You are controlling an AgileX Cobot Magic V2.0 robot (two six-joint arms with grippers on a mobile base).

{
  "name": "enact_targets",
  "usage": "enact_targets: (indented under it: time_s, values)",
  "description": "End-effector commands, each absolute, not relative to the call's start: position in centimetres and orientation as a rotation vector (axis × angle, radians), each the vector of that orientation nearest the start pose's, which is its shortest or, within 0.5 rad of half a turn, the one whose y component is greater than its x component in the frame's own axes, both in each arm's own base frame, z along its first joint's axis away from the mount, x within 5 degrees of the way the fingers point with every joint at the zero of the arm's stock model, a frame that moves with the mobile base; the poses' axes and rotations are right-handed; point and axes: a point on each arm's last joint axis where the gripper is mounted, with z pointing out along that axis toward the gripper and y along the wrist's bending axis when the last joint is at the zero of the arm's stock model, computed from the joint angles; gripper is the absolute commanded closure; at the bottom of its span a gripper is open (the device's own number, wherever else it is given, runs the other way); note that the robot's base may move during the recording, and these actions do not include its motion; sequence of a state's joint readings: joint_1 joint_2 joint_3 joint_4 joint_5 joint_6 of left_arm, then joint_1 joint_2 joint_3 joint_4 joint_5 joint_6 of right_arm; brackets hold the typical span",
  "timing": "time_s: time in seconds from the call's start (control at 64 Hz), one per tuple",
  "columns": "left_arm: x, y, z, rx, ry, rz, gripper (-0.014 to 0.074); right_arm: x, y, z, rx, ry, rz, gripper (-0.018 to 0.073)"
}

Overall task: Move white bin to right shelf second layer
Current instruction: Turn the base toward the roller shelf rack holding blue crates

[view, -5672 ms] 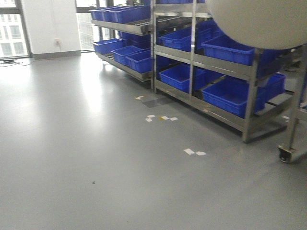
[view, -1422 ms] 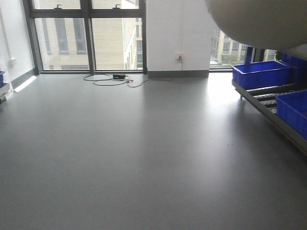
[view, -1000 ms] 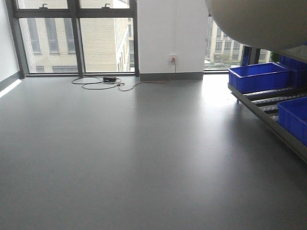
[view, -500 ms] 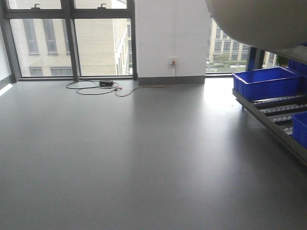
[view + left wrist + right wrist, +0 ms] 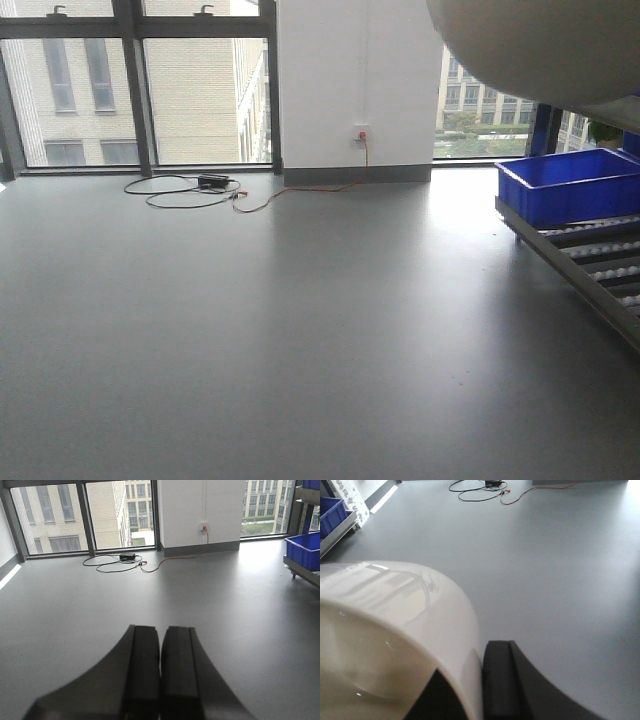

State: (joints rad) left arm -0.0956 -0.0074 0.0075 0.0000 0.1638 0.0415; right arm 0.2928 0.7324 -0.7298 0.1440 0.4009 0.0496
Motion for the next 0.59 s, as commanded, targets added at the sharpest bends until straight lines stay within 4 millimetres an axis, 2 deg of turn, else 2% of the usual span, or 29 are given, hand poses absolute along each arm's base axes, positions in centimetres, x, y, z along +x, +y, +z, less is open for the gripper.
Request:
enact_targets:
  time_s: [0.0, 0.578]
  values:
    - [5.63, -0.57, 19.24, 0.111, 1.580, -0.049, 0.0512, 14.21, 4.60, 37.71, -0.116, 1.750, 0.388, 0.0503]
    - [5.63, -0.57, 19.24, 0.111, 1.580, -0.049, 0.0512, 14.21, 4.60, 37.72, -0.116, 1.749, 0.388, 0.0503]
